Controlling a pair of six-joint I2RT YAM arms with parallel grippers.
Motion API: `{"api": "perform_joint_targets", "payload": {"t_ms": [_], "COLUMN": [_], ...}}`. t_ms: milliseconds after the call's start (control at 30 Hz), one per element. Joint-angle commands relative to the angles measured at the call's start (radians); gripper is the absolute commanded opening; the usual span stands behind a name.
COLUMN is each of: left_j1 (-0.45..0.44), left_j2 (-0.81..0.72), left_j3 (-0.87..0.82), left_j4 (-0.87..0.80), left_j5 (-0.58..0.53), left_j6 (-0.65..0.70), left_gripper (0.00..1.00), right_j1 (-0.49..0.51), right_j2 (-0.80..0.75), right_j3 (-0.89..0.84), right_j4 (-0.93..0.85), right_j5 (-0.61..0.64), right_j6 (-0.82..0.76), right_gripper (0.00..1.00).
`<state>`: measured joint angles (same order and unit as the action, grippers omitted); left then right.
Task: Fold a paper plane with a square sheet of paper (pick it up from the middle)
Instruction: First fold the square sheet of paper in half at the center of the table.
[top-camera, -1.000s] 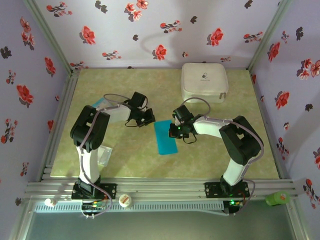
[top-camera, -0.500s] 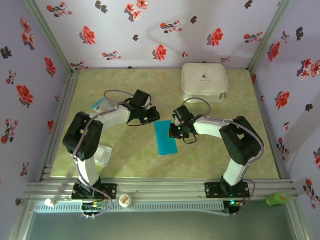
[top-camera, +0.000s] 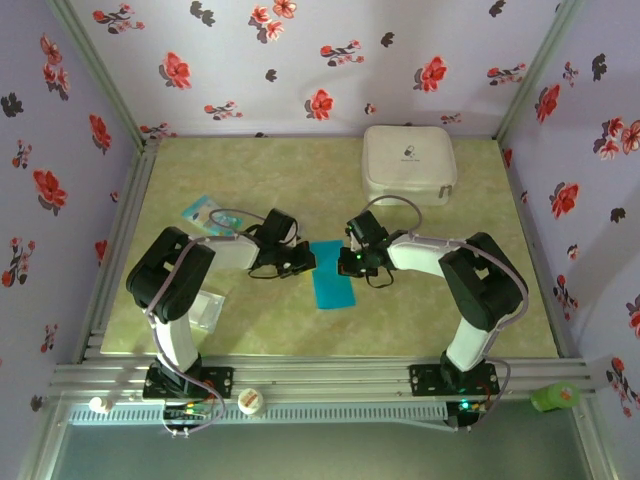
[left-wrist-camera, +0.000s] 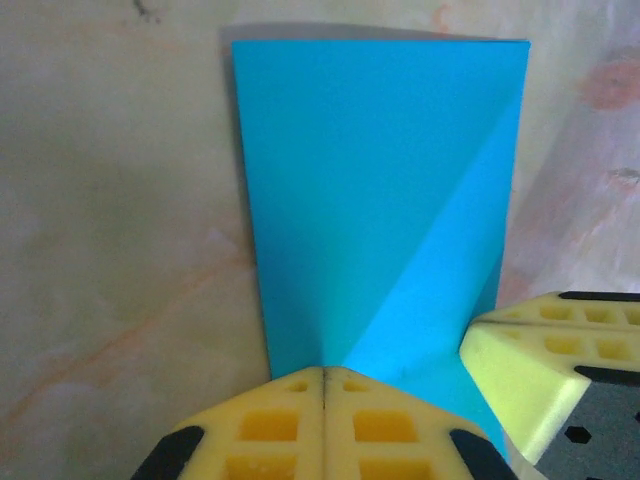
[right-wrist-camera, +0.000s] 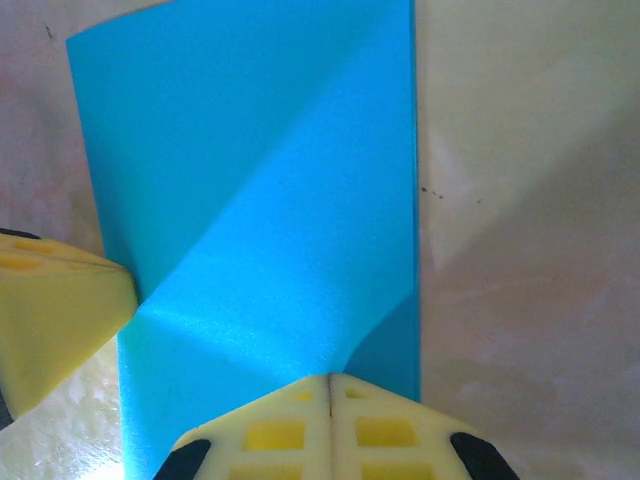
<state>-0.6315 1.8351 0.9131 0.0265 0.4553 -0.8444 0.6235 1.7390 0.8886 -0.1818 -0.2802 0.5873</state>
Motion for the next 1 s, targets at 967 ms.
{"api": "perform_joint_targets", "payload": {"t_ms": [967], "left_j1": [-0.131], "left_j2": [-0.052], "left_j3": [-0.080], "left_j4": [0.058], "left_j5": [-0.096], "left_j6": [-0.090], "left_gripper": [0.00], "right_j1": [-0.009], "right_j2": [0.052], "right_j3": [-0.050], "right_j4": [-0.177], "right_j5": [0.107], "right_j6": [0.027], "right_gripper": [0.00]}}
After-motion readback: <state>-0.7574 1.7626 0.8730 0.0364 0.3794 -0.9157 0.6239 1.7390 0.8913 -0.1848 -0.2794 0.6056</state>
